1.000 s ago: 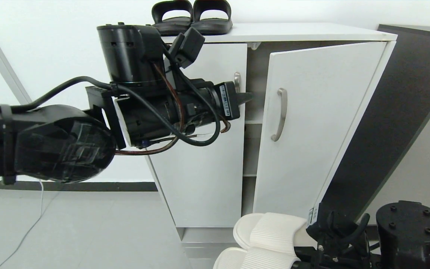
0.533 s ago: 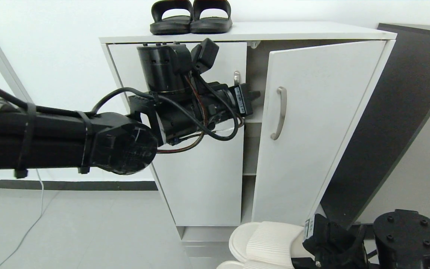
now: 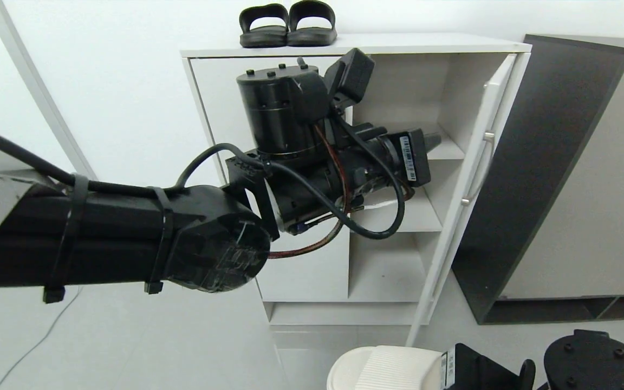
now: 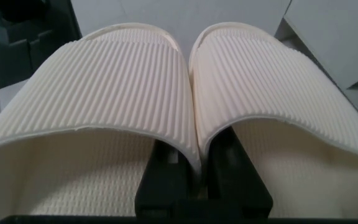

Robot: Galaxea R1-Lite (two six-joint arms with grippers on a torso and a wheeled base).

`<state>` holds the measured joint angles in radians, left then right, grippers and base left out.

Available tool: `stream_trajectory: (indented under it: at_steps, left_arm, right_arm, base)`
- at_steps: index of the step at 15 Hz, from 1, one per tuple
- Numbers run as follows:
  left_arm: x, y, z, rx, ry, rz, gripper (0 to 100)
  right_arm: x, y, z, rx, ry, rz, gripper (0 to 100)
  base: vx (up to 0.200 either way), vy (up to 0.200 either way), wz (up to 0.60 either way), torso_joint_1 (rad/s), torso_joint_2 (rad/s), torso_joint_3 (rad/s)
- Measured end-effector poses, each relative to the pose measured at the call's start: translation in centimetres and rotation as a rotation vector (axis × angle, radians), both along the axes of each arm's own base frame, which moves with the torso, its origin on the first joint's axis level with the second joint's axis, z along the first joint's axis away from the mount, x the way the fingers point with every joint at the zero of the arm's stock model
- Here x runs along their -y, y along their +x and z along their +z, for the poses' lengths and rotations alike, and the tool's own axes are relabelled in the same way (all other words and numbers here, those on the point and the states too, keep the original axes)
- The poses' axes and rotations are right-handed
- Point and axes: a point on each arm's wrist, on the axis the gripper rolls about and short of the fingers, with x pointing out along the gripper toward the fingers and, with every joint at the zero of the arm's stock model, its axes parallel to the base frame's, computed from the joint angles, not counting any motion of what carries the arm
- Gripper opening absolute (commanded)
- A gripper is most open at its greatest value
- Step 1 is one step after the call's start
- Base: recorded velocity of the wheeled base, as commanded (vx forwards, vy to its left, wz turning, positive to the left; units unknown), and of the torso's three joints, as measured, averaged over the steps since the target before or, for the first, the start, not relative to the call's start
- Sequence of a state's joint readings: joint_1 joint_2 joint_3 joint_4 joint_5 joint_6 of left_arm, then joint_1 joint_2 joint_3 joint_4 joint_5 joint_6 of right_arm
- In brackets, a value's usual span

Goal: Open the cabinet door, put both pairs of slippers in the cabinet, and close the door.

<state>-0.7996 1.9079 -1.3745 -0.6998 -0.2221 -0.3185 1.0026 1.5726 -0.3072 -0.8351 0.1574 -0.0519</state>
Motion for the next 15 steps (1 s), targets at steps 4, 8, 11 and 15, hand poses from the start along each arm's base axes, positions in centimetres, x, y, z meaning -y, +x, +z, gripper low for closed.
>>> stream_trajectory:
  at_steps: [4, 8, 11, 15]
  left_arm:
    - [-2.4, 1.8, -0.4, -0.003, 0.002, 0.078, 0]
    - [-7.5, 1.6, -0.7, -0.030, 0.034, 0.190, 0]
    - [-11.8, -1.2, 0.2, -0.034, 0.023, 0.340, 0]
    - [-18.4, -8.5, 1.5, -0.084, 0.064, 0.590, 0]
  right_arm:
    - [-0.1, 0.4, 0.1, 0.002, 0.006, -0.019, 0]
    - [-1.8, 4.2, 1.2, 0.030, 0.047, -0.351, 0]
    - [-3.6, 8.1, 2.2, 0.069, 0.107, -0.654, 0]
    - [-4.3, 12.5, 1.7, 0.151, 0.088, -0.953, 0]
  base:
    - [0.000, 0.000, 0.00, 0.000, 0.00, 0.000]
    - [0.000, 0.000, 0.00, 0.000, 0.00, 0.000]
    - [0.000, 0.000, 0.00, 0.000, 0.00, 0.000]
    - [0.000, 0.000, 0.00, 0.000, 0.00, 0.000]
